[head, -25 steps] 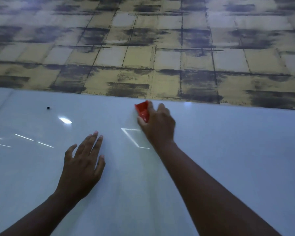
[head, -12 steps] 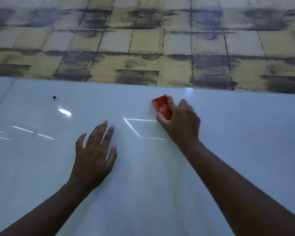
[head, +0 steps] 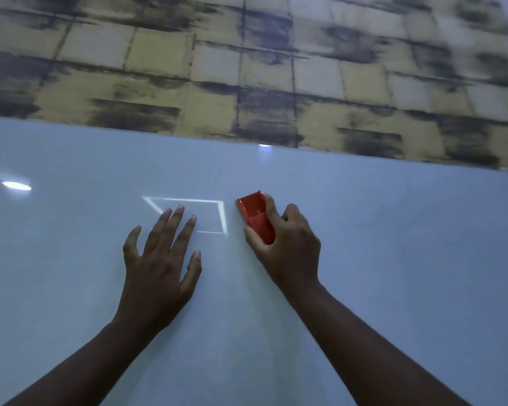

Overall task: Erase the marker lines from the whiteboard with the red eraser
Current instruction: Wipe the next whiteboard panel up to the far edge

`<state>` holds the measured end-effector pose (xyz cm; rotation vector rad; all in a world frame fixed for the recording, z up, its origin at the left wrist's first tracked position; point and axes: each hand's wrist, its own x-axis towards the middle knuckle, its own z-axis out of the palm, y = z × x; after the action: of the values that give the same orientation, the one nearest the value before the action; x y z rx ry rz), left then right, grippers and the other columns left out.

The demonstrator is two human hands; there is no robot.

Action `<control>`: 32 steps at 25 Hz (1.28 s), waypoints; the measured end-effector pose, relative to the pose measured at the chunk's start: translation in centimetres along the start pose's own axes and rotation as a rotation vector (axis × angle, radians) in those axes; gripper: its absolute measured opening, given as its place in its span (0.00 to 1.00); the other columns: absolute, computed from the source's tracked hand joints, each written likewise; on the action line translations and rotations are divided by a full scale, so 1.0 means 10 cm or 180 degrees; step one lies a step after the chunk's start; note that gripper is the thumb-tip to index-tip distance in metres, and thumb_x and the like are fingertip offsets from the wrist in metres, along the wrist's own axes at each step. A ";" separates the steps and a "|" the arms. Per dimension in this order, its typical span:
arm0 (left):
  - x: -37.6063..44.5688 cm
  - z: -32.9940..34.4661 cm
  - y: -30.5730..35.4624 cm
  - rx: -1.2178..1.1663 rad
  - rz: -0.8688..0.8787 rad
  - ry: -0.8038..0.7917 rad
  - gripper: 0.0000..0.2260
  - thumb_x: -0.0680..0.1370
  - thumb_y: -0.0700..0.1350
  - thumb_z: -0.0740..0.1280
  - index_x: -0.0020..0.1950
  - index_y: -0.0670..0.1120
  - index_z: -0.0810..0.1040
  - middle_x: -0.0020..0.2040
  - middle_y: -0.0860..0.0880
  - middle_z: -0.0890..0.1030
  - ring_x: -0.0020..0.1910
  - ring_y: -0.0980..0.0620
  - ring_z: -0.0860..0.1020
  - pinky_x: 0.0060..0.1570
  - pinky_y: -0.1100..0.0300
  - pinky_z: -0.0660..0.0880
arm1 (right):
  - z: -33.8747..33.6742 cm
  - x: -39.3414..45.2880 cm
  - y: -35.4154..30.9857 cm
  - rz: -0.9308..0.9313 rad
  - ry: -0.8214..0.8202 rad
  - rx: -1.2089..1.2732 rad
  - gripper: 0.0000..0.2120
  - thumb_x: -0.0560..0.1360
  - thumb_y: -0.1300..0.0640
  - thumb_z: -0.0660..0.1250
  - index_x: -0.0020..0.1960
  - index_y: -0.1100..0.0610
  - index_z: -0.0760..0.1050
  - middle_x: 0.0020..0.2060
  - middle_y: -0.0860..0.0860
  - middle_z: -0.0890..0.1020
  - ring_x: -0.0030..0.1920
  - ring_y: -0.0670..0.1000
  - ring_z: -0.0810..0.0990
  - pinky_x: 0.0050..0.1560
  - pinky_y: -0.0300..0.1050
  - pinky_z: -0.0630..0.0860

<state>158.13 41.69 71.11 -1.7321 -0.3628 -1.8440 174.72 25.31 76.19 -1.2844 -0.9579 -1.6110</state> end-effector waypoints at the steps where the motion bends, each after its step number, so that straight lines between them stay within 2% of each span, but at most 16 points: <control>1: 0.09 0.07 0.20 -0.0019 0.0047 0.0023 0.28 0.83 0.55 0.56 0.81 0.43 0.70 0.83 0.42 0.67 0.82 0.42 0.65 0.77 0.33 0.58 | -0.08 0.08 0.28 0.0137 0.0011 -0.0040 0.33 0.74 0.35 0.67 0.75 0.49 0.71 0.41 0.49 0.70 0.38 0.50 0.74 0.34 0.44 0.76; 7: 0.41 0.50 1.29 0.0000 -0.0033 0.0146 0.28 0.84 0.54 0.55 0.82 0.44 0.69 0.84 0.43 0.66 0.83 0.44 0.65 0.77 0.35 0.58 | -0.54 0.41 2.09 0.0897 0.0262 -0.0164 0.33 0.75 0.35 0.68 0.76 0.47 0.71 0.43 0.51 0.71 0.41 0.57 0.79 0.40 0.48 0.76; 10: 0.46 0.66 1.64 0.0124 -0.0099 0.0107 0.28 0.84 0.54 0.54 0.82 0.44 0.68 0.84 0.43 0.66 0.83 0.44 0.65 0.77 0.36 0.58 | -0.79 0.49 2.86 0.1082 0.0289 -0.0208 0.33 0.75 0.35 0.67 0.76 0.48 0.71 0.44 0.54 0.73 0.43 0.59 0.79 0.43 0.50 0.76; 15: 0.39 0.74 1.74 0.0320 -0.0120 0.0148 0.28 0.85 0.52 0.53 0.84 0.44 0.66 0.84 0.45 0.65 0.83 0.46 0.65 0.78 0.37 0.58 | -0.91 0.62 3.44 0.1213 0.0437 -0.0183 0.32 0.77 0.38 0.68 0.75 0.52 0.72 0.43 0.53 0.71 0.41 0.55 0.74 0.43 0.46 0.71; 18: 0.37 0.74 1.72 0.0369 -0.0077 0.0161 0.28 0.85 0.52 0.52 0.84 0.45 0.65 0.85 0.46 0.64 0.83 0.47 0.65 0.78 0.39 0.58 | -0.79 0.85 3.36 0.1262 0.0528 -0.0096 0.31 0.76 0.38 0.68 0.74 0.53 0.73 0.44 0.54 0.73 0.44 0.60 0.79 0.43 0.46 0.71; 21: 0.36 0.75 1.73 0.0345 -0.0117 0.0126 0.28 0.85 0.52 0.52 0.85 0.46 0.63 0.86 0.48 0.61 0.84 0.48 0.62 0.80 0.39 0.56 | -0.64 0.98 2.98 0.1207 0.0393 -0.0028 0.31 0.76 0.37 0.67 0.75 0.52 0.72 0.48 0.57 0.76 0.47 0.61 0.80 0.45 0.48 0.73; 24: 0.30 0.74 1.70 0.0292 -0.0069 0.0093 0.27 0.86 0.51 0.51 0.86 0.47 0.62 0.86 0.49 0.60 0.85 0.49 0.60 0.81 0.39 0.56 | -0.45 0.83 2.31 0.0628 0.0251 0.0082 0.31 0.75 0.37 0.67 0.73 0.51 0.73 0.47 0.55 0.75 0.45 0.59 0.79 0.40 0.47 0.73; 27: 0.22 0.70 1.65 0.0218 0.0031 -0.0036 0.27 0.86 0.50 0.51 0.86 0.46 0.61 0.87 0.49 0.59 0.85 0.49 0.59 0.82 0.40 0.57 | -0.32 0.40 1.67 0.0197 0.0101 0.0350 0.33 0.74 0.37 0.66 0.74 0.52 0.72 0.46 0.53 0.74 0.43 0.56 0.78 0.39 0.47 0.78; 30: 0.15 0.66 1.55 0.0155 0.0131 -0.0123 0.27 0.87 0.50 0.50 0.86 0.46 0.61 0.86 0.48 0.60 0.85 0.49 0.59 0.82 0.42 0.56 | -0.26 0.16 1.39 -0.0058 0.0037 0.0387 0.33 0.76 0.37 0.65 0.75 0.54 0.71 0.46 0.53 0.75 0.42 0.53 0.77 0.39 0.48 0.81; 32: 0.12 0.64 1.52 0.0146 0.0220 -0.0133 0.27 0.87 0.50 0.51 0.86 0.45 0.61 0.86 0.48 0.60 0.85 0.49 0.59 0.82 0.43 0.56 | -0.27 0.30 1.41 -0.0243 0.0048 0.0294 0.33 0.76 0.36 0.65 0.74 0.54 0.71 0.46 0.53 0.76 0.42 0.54 0.79 0.39 0.49 0.81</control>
<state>172.07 32.92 70.24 -1.7326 -0.3546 -1.7399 186.64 17.43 79.51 -1.1841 -1.0711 -1.6129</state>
